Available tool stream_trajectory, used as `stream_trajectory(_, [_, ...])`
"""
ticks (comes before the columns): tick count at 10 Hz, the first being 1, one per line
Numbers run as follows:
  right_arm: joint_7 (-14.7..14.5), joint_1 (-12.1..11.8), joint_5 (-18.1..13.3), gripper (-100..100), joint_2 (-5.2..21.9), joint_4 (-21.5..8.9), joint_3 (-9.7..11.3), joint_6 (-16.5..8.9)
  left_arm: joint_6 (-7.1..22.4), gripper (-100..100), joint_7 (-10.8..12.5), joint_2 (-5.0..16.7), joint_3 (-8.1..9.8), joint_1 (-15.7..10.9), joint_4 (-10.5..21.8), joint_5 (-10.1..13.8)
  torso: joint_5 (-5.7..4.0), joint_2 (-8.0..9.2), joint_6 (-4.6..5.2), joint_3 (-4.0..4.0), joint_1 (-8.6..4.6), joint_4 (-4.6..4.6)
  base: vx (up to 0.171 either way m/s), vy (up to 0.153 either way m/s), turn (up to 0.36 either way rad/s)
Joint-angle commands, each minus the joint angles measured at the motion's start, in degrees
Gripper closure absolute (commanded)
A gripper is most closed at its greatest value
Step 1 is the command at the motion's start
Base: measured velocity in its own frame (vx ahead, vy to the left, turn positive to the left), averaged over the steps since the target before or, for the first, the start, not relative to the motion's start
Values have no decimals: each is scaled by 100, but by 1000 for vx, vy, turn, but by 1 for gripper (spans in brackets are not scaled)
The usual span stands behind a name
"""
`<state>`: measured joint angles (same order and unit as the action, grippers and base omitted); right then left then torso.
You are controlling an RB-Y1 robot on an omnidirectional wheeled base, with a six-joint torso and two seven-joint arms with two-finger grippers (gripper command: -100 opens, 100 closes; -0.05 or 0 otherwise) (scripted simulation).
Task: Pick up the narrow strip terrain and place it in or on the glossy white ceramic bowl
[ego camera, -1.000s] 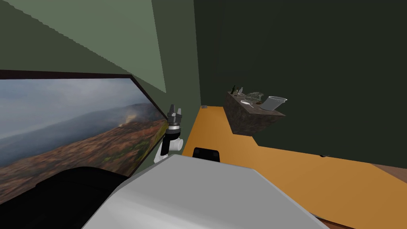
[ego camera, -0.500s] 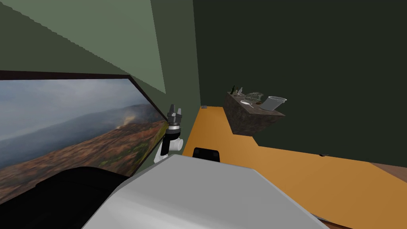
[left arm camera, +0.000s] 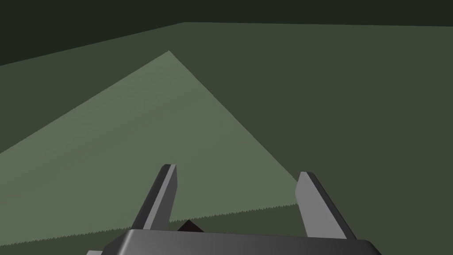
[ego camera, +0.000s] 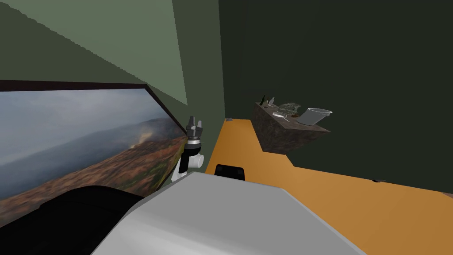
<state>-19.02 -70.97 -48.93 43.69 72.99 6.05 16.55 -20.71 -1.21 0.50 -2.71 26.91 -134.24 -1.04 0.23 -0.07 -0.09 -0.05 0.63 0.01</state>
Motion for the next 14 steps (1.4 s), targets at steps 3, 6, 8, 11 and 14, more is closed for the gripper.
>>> stream_trajectory(3, [-74, 11, -93, 100, 200, -229, -462, 272, 0, 0, 0, 0, 0, 0, 0, 0, 3, 9, 0, 6, 6, 3, 20, 108, -5])
stream_trajectory(6, [-83, 9, -90, 100, 520, -419, -812, 551, 0, 0, 0, 0, 0, -1, 0, 0, 1, 25, 2, 14, -5, 4, -19, 76, -47])
stream_trajectory(8, [-75, 8, -59, 100, 714, -521, -963, 712, 0, 0, 0, 0, 1, -1, 0, 0, -3, 39, 10, 22, -18, 6, -41, 34, -87])
stream_trajectory(11, [-45, 9, 22, 100, 1033, -665, -1143, 971, 0, 0, 0, 1, 1, -1, 0, 0, -10, 44, 13, 25, -42, 8, -51, -8, -78])
stream_trajectory(14, [11, 9, 136, 100, 1362, -790, -1257, 1242, 0, 0, 0, 1, 1, -1, 0, 0, -18, 45, 17, 27, -54, 11, -51, -28, -87])
